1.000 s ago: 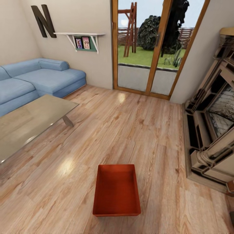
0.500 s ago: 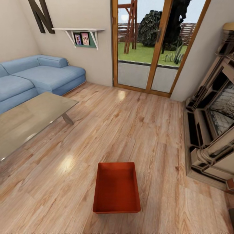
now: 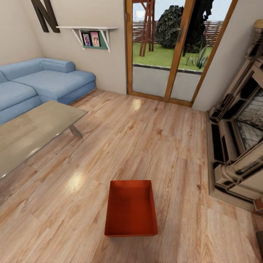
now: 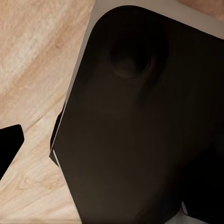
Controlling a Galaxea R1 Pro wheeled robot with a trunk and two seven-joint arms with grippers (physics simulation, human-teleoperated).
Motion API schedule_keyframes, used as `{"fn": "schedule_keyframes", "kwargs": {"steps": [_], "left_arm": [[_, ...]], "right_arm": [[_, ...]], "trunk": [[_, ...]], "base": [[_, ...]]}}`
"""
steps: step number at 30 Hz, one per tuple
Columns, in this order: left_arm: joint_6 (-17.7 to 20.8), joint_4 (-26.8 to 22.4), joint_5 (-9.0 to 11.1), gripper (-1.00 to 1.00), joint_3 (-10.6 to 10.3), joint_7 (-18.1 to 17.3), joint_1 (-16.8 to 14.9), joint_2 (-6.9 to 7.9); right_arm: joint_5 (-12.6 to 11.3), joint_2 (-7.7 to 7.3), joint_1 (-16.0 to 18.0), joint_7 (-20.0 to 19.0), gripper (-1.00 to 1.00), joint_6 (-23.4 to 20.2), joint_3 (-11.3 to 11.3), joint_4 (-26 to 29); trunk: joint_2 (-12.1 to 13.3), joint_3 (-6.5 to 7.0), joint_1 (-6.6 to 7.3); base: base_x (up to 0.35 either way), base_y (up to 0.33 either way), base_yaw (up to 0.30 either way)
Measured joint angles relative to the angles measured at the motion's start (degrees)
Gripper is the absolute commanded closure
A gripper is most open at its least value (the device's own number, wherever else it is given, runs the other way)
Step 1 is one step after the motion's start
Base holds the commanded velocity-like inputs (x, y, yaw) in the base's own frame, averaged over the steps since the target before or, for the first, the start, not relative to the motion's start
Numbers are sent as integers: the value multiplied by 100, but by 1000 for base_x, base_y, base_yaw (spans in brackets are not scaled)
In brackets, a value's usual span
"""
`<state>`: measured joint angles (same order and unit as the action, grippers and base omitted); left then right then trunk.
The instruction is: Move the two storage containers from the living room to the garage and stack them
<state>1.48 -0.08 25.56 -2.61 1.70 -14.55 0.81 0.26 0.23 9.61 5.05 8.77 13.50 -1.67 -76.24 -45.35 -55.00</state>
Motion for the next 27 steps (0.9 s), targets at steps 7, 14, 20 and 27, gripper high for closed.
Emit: {"fn": "schedule_keyframes", "kwargs": {"steps": [7,14,20,27], "left_arm": [[-39,-1,0,-100,0,1,6,0],[-51,0,6,-100,0,1,7,1],[-53,-1,9,-100,0,1,7,7],[-53,0,9,-100,0,1,7,6]], "right_arm": [[3,6,0,-3,-100,6,1,0],[25,2,-1,-3,-100,8,9,0],[41,5,0,-12,-100,10,11,0],[18,14,-2,-8,-100,44,8,0]], "trunk": [[0,-45,0],[0,-51,0],[0,-51,0],[0,-51,0]], "base": [[0,0,0],[0,0,0],[0,0,0],[0,0,0]]}}
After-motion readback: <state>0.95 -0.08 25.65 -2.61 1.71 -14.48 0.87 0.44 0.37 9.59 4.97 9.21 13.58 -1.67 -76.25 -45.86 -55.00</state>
